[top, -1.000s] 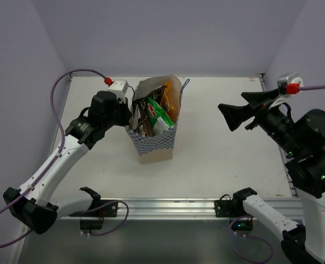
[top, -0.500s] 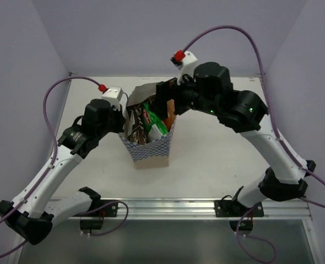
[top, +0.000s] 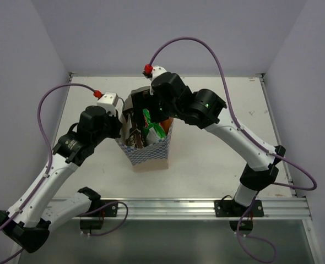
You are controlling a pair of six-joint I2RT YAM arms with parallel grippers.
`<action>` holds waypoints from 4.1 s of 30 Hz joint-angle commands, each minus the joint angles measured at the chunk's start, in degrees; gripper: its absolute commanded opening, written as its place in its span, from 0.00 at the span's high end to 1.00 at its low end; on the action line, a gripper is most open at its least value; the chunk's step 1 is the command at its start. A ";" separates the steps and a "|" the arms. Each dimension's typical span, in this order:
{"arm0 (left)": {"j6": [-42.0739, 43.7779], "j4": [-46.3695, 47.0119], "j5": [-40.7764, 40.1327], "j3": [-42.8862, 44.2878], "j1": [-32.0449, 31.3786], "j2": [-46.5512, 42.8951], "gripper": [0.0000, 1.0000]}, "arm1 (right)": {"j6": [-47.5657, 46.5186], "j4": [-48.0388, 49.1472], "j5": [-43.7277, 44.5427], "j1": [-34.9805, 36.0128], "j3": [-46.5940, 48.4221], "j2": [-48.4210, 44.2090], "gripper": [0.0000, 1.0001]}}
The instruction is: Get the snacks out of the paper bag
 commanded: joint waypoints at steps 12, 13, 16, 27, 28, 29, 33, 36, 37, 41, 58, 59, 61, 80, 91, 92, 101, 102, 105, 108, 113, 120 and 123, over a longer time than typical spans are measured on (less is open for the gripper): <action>-0.23 -0.63 0.43 -1.16 -0.06 -4.39 1.00 | 5.36 -2.07 4.55 -10.99 -0.18 9.56 0.01; -0.06 -0.63 0.43 -1.07 -0.06 -4.39 1.00 | 5.10 -2.07 4.55 -11.16 0.00 10.18 0.01; -0.06 -0.46 0.16 -0.55 0.03 -4.12 1.00 | 4.57 -2.07 4.98 -11.25 0.88 12.20 0.03; 0.99 0.16 -2.39 3.85 -0.06 -1.22 1.00 | 4.75 0.39 4.99 -11.95 -6.85 10.36 0.21; 1.08 0.16 -2.47 3.94 -0.06 -1.13 1.00 | 4.83 0.57 4.99 -12.13 -6.85 10.10 0.23; 1.17 0.16 -2.56 3.94 -0.06 -1.05 1.00 | 4.92 0.65 4.81 -12.39 -6.85 10.01 0.24; 1.26 0.42 -2.74 3.15 0.03 -0.96 1.00 | 4.92 1.62 4.90 -13.19 -6.94 10.18 0.30; 1.08 0.95 -2.74 2.18 -0.06 -0.87 1.00 | 4.75 1.97 4.37 -13.19 -7.12 10.80 0.39; 1.00 1.04 -2.91 1.48 -0.06 -0.96 1.00 | 4.75 2.15 4.20 -13.19 -7.21 10.80 0.41; 0.29 1.48 -3.88 0.25 0.03 -0.96 1.00 | 4.75 2.68 3.32 -13.19 -6.51 10.01 0.44; -0.76 2.36 -4.41 -0.81 0.03 -1.13 0.90 | 4.66 2.59 6.57 -14.42 -3.33 8.24 0.28; -0.76 2.44 -4.32 -0.72 -0.06 -1.13 0.90 | 4.66 2.59 6.39 -14.51 -3.77 8.60 0.28; -0.76 2.36 -4.41 -0.37 -0.06 -1.13 0.90 | 4.66 3.03 5.60 -14.51 -4.48 9.30 0.29; -1.11 2.62 -5.11 0.42 0.03 -0.25 0.90 | 4.31 6.28 0.68 -14.33 -7.74 12.55 0.40; -1.11 2.62 -4.32 0.42 0.03 -0.34 0.90 | 2.82 3.30 1.20 -13.98 -1.07 16.33 0.80; -0.94 2.71 -4.23 0.42 0.03 -0.34 0.90 | 2.55 2.60 1.64 -13.81 -0.36 16.77 0.83; -0.41 2.62 -3.70 1.39 0.03 0.27 0.90 | -0.96 -1.63 8.84 -10.82 8.70 17.22 1.00; -0.41 2.62 -3.62 1.56 0.03 0.53 0.90 | -1.23 -1.63 9.29 -10.73 8.79 17.04 1.00; -0.32 2.80 -3.35 1.65 0.03 0.71 0.91 | -1.49 -0.93 8.85 -10.55 8.70 15.72 1.00; -0.32 2.80 -3.18 1.74 0.03 0.89 0.91 | -1.40 0.65 7.89 -10.55 7.82 13.79 1.00; -0.59 2.71 -3.97 1.57 -0.06 0.98 0.91 | -2.28 2.58 7.54 -10.20 10.02 10.29 1.00; -0.76 2.71 -4.49 1.30 -0.06 1.24 0.90 | -6.15 15.23 4.11 -9.50 4.31 -0.26 1.00; -0.76 2.80 -4.58 1.30 -0.06 1.24 0.90 | -7.82 19.37 2.62 -9.50 3.69 -2.73 1.00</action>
